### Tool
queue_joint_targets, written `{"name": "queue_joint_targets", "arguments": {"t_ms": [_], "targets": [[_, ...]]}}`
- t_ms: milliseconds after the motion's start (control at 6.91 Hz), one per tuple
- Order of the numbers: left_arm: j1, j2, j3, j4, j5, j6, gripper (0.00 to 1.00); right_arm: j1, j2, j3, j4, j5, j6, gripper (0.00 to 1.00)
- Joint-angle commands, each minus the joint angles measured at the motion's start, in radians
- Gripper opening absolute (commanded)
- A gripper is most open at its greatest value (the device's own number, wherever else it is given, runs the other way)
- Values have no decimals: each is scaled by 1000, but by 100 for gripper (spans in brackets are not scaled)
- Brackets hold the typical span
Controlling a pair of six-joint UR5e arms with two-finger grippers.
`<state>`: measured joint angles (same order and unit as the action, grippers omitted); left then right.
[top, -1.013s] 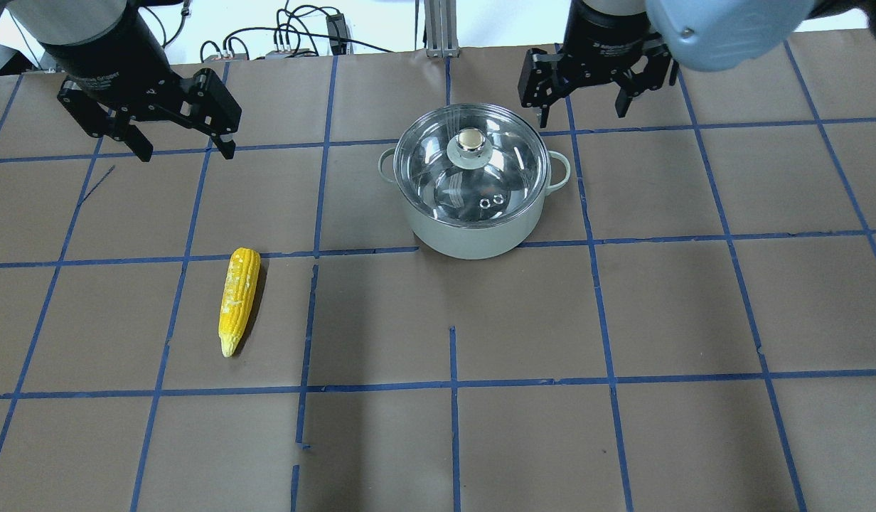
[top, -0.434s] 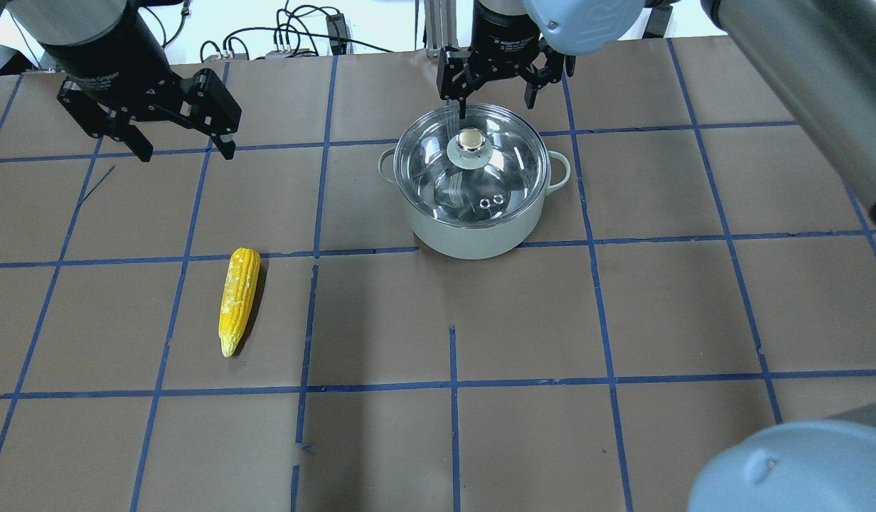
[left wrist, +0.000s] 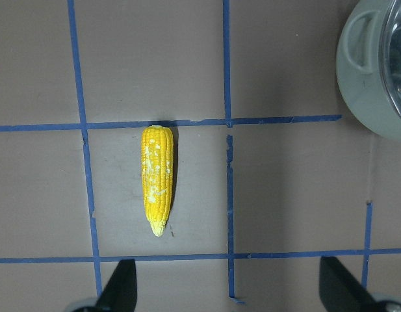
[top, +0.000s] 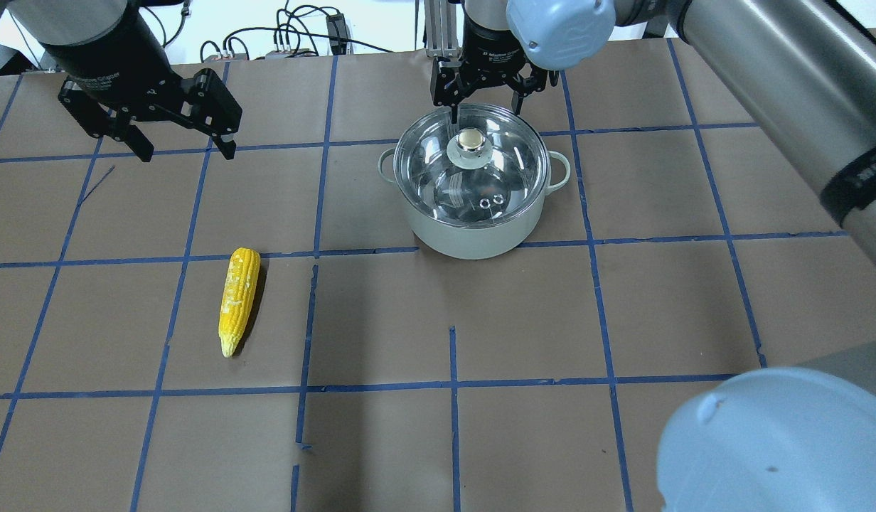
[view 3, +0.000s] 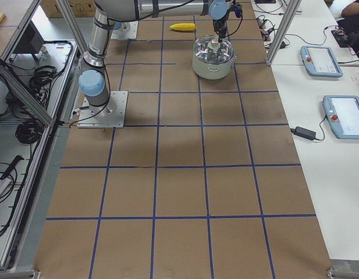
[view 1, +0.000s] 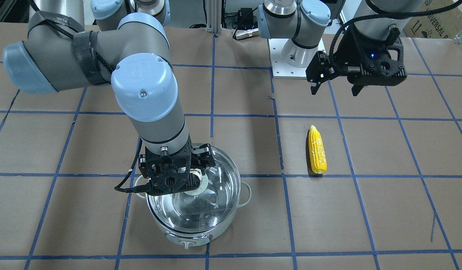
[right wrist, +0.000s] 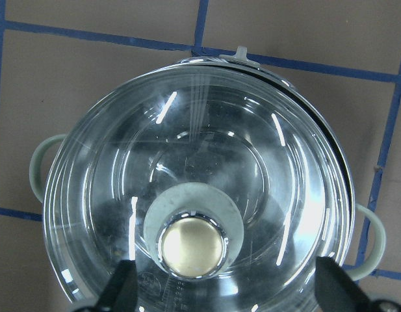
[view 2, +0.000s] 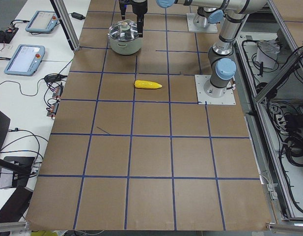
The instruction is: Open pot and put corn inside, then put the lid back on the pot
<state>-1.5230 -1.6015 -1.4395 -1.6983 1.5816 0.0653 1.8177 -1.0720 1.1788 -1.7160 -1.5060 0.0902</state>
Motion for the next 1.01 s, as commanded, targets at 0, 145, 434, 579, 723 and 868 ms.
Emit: {"name": "queue_joint_targets", "arguments": {"t_ms": [0,145,434,579,723,868], "targets": [[1,0,-1,0,0,-1,100,0,18,2,-19,12,0,95],[0,0,1,0,0,-1,100,0,18,7,-19,10,0,95],[1,2,-1,0,1,1,100,0,23,12,-20,9,-1,94],[1,0,-1,0,1,1,100,0,29,12,-33,7,0,94],[1,2,-1,0,1,1,100,0,39,10,-39,3,2,94],[1,2,-2,0,1,1,100,0,41,10,-40,0,2,94]]}}
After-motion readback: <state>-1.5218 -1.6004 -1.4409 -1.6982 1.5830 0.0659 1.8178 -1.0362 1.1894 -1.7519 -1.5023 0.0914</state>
